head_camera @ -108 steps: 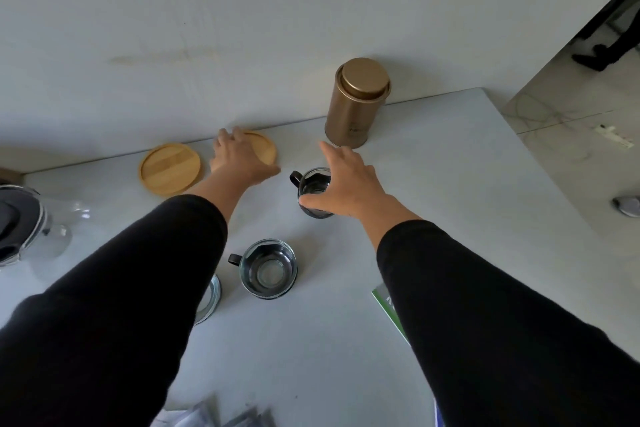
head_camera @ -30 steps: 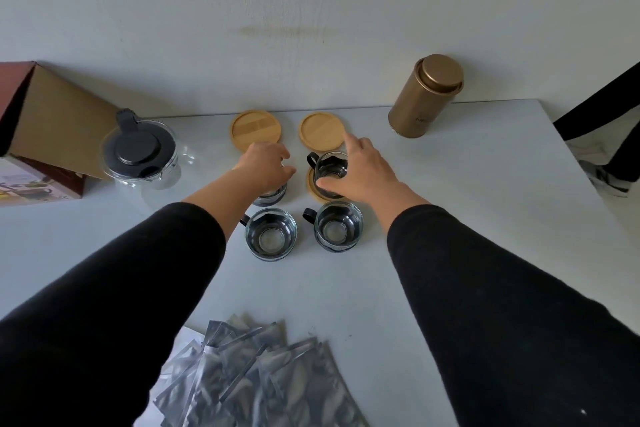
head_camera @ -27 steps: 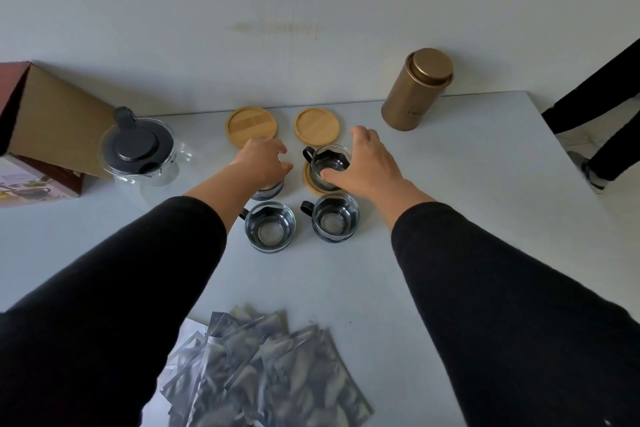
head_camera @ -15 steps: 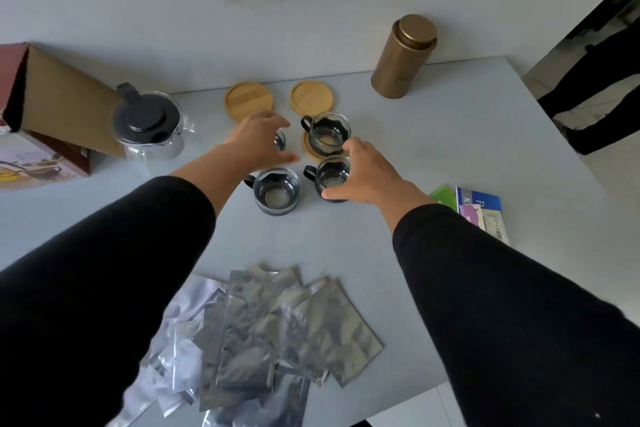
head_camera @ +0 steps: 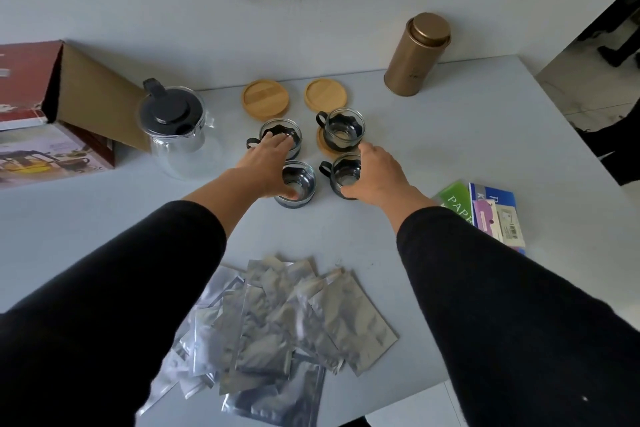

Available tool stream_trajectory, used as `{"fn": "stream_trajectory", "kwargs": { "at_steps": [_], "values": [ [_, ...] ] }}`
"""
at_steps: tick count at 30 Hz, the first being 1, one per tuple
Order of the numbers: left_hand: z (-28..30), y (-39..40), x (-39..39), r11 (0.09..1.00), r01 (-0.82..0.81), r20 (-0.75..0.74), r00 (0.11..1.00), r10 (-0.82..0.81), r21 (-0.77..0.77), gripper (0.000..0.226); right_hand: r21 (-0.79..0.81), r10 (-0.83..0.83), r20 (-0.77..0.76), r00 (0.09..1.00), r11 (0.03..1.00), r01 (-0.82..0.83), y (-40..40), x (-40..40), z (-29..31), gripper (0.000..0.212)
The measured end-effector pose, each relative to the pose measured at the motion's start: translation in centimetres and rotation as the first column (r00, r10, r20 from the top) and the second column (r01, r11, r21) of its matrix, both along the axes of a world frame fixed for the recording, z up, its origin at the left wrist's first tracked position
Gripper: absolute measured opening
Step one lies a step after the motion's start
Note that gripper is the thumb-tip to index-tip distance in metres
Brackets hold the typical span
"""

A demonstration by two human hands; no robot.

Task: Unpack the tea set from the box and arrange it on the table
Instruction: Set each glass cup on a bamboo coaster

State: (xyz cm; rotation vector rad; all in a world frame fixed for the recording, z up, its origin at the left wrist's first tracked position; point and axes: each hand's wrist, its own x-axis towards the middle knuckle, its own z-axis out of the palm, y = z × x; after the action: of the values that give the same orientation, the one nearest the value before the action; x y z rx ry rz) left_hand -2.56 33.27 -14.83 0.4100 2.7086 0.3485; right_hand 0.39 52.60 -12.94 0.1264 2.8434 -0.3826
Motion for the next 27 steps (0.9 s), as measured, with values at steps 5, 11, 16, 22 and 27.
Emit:
{"fn": "stream_trajectory", "kwargs": {
  "at_steps": [5,11,16,22,27],
  "values": [
    [0.3,0.1,-0.2,1.000,-0.024,-0.029,0.999,0.025,0.019,0.093,-0.073,0.038,0.028,0.999,0.997,-0.035,0.4,-0.3,3.3,0.080],
    [0.9,0.0,-0.8,0.995,-0.091,-0.072,0.993,0.094,0.044,0.079,-0.172,-0.002,-0.075,0.997,0.985,-0.011,1.7,-4.5,8.9,0.087],
    [0.8,0.3,-0.7,0.994,-0.105,-0.131,0.986,0.107,0.026,0.070,-0.170,-0.073,-0.194,0.978,0.985,0.040,0.3,-9.2,7.9,0.079],
    [0.4,0.0,-1.7,0.981,-0.196,-0.115,0.974,0.195,0.000,0.067,-0.138,-0.039,-0.208,0.977,0.990,0.011,-1.2,-13.5,3.5,0.075],
    [0.4,0.4,-2.1,0.965,-0.261,-0.054,0.964,0.262,0.020,0.074,-0.154,-0.029,-0.192,0.981,0.988,-0.001,-1.3,-16.6,1.5,0.075]
  ]
}}
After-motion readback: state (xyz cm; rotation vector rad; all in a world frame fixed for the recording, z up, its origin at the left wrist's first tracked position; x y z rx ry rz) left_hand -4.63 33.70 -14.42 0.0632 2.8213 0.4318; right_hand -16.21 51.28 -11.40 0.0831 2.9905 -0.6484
